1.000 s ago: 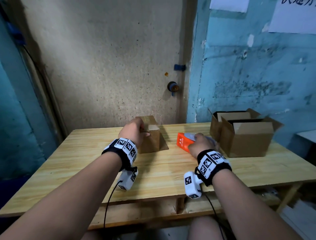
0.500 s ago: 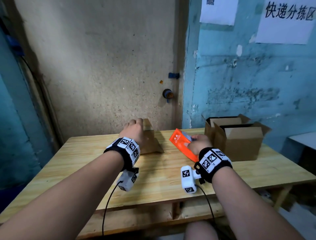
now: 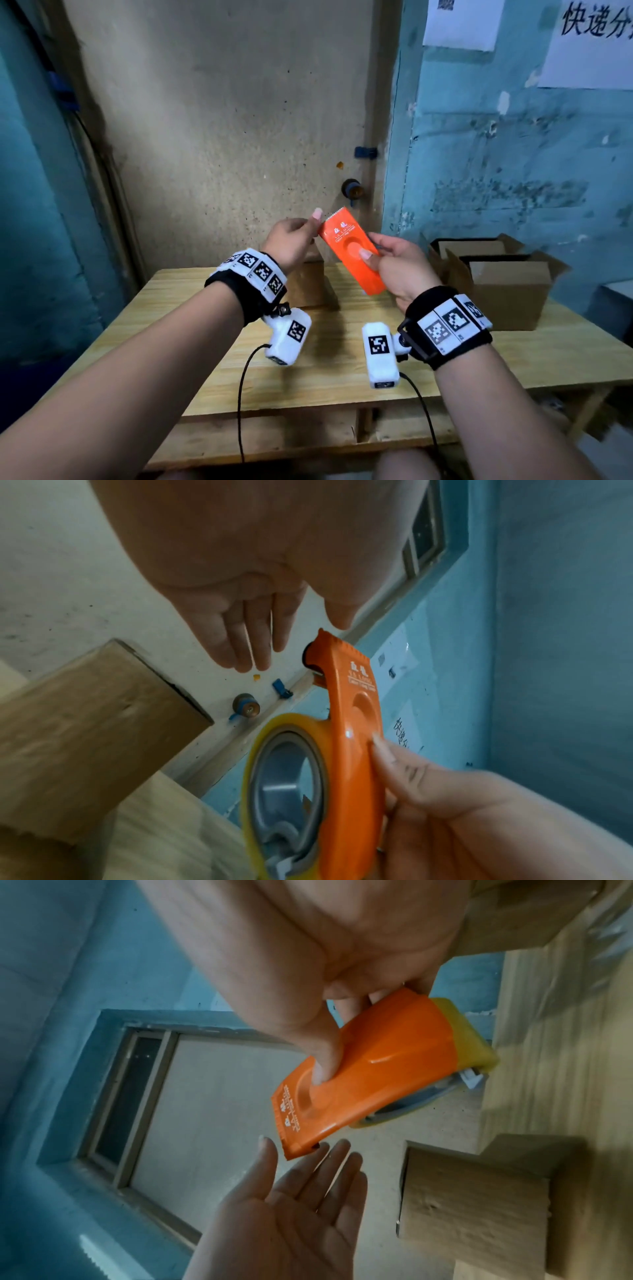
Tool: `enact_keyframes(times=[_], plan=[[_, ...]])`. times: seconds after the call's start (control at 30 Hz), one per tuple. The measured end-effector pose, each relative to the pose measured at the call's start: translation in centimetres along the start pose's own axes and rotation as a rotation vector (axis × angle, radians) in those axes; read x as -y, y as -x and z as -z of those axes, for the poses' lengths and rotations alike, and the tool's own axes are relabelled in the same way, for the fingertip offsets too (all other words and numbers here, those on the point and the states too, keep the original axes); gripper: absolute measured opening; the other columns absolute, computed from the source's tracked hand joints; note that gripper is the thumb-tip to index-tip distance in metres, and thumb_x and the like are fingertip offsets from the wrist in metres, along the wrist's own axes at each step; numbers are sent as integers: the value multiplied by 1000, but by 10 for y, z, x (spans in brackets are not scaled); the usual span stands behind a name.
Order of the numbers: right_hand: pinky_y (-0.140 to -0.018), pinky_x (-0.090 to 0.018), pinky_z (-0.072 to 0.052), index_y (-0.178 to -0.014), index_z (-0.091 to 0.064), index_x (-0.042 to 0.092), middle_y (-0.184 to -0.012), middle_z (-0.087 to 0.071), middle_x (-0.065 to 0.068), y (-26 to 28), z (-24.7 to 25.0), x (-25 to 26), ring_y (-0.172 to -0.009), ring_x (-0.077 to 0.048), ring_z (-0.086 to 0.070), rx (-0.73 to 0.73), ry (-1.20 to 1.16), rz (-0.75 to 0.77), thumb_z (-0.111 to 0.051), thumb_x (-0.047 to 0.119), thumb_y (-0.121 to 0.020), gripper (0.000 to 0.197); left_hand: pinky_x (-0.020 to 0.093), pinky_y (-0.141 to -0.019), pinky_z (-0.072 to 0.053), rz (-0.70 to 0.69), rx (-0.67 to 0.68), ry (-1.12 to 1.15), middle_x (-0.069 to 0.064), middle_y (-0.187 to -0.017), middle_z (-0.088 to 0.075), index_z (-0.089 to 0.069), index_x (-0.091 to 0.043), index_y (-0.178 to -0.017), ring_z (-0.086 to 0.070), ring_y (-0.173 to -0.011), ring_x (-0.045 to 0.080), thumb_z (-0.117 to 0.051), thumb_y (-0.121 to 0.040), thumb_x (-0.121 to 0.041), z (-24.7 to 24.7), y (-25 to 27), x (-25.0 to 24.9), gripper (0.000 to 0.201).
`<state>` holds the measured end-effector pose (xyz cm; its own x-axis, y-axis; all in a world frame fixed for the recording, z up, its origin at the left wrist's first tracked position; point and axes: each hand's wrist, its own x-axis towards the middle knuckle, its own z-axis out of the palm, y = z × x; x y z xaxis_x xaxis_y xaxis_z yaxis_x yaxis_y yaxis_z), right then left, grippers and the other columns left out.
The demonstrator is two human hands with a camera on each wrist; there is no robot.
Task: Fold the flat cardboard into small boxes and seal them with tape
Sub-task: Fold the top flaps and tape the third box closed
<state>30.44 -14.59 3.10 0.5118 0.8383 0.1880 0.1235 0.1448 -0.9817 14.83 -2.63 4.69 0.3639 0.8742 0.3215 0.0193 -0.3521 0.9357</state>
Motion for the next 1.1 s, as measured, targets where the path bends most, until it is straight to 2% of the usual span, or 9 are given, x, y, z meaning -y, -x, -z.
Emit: enact_keyframes(times=[0.1, 0.23, 0.4, 0.5, 0.7, 0.8, 0.9, 1.0, 1.1], plan=[[-61, -37, -63, -141, -63, 12, -119, -76, -7, 5, -7, -6, -92, -28, -75, 80, 3, -9, -67, 7, -100, 41, 37, -76, -55, 111, 54, 246, 14, -78, -61, -66, -10, -76, -59, -74, 25, -62, -99, -42, 1, 7, -3, 39], [-70, -30, -63, -137, -64, 13, -103, -75, 8, 14, -14, -11, -86, -9, -72, 124, 23, 44, -63, 2, -102, 37, 27, -54, -55, 205, 56, 356, 9, -64, -42, -56, -8, -75, -49, -45, 13, -63, -100, -23, 6, 17, -3, 30], [-86, -58, -58, -143, -61, 15, -118, -75, 1, 19, -17, -17, -93, -17, -73, 182, 96, 85, -58, 5, -105, 39, 28, -63, -61, 376, 97, 429, 8, -74, -61, -69, -11, -90, -64, -67, 16, -63, -94, -12, 20, 24, 0, 8], [-78, -41, -61, -140, -61, 17, -116, -75, 2, 21, -18, -18, -88, -9, -74, 238, 74, 116, -55, 5, -106, 37, 26, -66, -60, 401, 133, 429, -1, -60, -61, -64, -15, -81, -62, -66, 13, -63, -98, -21, 27, 25, 3, 19], [-83, -19, -56, -138, -62, 20, -123, -73, 2, 23, -19, -25, -107, -11, -70, 277, 39, 115, -56, 10, -107, 34, 23, -57, -57, 382, 84, 355, 1, -68, -63, -61, -19, -78, -64, -66, 13, -68, -95, -29, 29, 30, 6, 21], [-91, -31, -58, -126, -65, 31, -117, -74, 9, 26, -21, -30, -108, -14, -71, 226, 142, 198, -64, 31, -103, 23, 23, -57, -57, 429, 180, 335, 1, -77, -66, -63, -20, -93, -64, -74, 12, -59, -102, -21, 30, 35, 6, 10], [-87, -39, -60, -116, -65, 35, -106, -76, 11, 31, -22, -34, -96, -9, -73, 193, 257, 287, -71, 64, -85, 43, 24, -57, -58, 443, 228, 284, 4, -84, -66, -62, -17, -89, -63, -79, 14, -51, -105, -14, 29, 41, 5, 20], [-71, -51, -61, -106, -63, 32, -96, -77, 2, 34, -25, -37, -79, -15, -75, 187, 192, 254, -81, 71, -67, 58, 29, -63, -54, 395, 216, 105, 5, -82, -62, -59, -17, -83, -59, -78, 17, -51, -105, -18, 31, 40, -1, 24], [-73, -49, -61, -103, -57, 29, -94, -77, -3, 35, -28, -39, -78, -18, -75, 228, 158, 252, -86, 74, -60, 69, 33, -70, -49, 364, 190, 32, 1, -68, -60, -56, -17, -77, -57, -70, 16, -52, -106, -21, 38, 36, -5, 29]])
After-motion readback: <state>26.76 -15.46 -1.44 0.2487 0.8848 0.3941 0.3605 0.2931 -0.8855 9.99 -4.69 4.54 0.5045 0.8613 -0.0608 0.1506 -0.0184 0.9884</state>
